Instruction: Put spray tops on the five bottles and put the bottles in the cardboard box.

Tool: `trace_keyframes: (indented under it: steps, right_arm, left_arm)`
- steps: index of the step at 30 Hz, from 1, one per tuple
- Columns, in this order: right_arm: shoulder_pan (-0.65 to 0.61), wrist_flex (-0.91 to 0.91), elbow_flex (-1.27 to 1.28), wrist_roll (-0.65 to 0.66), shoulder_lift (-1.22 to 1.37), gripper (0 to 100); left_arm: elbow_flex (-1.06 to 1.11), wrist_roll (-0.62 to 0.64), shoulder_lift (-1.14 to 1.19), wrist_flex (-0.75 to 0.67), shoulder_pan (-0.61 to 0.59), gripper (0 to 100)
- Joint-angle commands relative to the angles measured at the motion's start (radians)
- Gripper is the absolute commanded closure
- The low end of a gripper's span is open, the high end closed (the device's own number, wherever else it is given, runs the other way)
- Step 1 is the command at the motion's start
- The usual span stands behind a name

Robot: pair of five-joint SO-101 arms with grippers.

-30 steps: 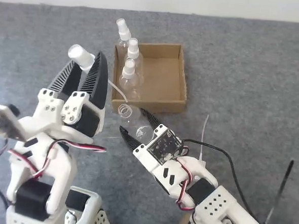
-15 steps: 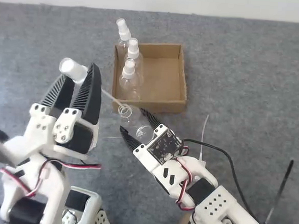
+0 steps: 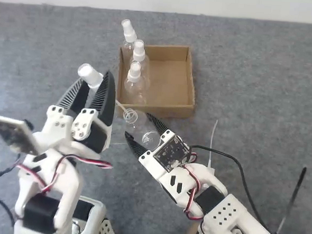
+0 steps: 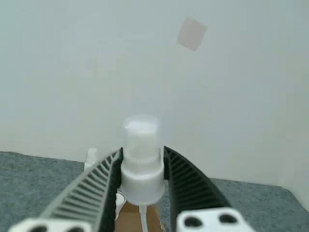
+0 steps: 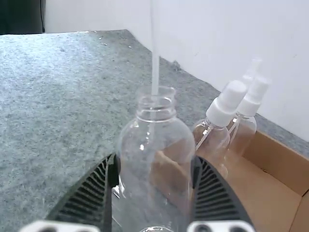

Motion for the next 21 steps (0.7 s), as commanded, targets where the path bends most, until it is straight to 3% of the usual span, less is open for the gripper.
trace_keyframes:
  steps: [1, 17, 21]
  right_arm:
    - [-0.001, -0.027, -0.009, 0.011, -0.035, 94.7]
    - [0.039, -0.027, -0.012, 0.012, -0.035, 94.7]
    - [0.038, -0.027, -0.012, 0.011, -0.035, 94.7]
  left_arm:
    - [0.015, -0.015, -0.011, -0.038, 0.006, 99]
    - [0.137, -0.072, -0.011, -0.034, 0.011, 99]
    - [0.154, -0.117, -0.012, -0.032, 0.074, 95]
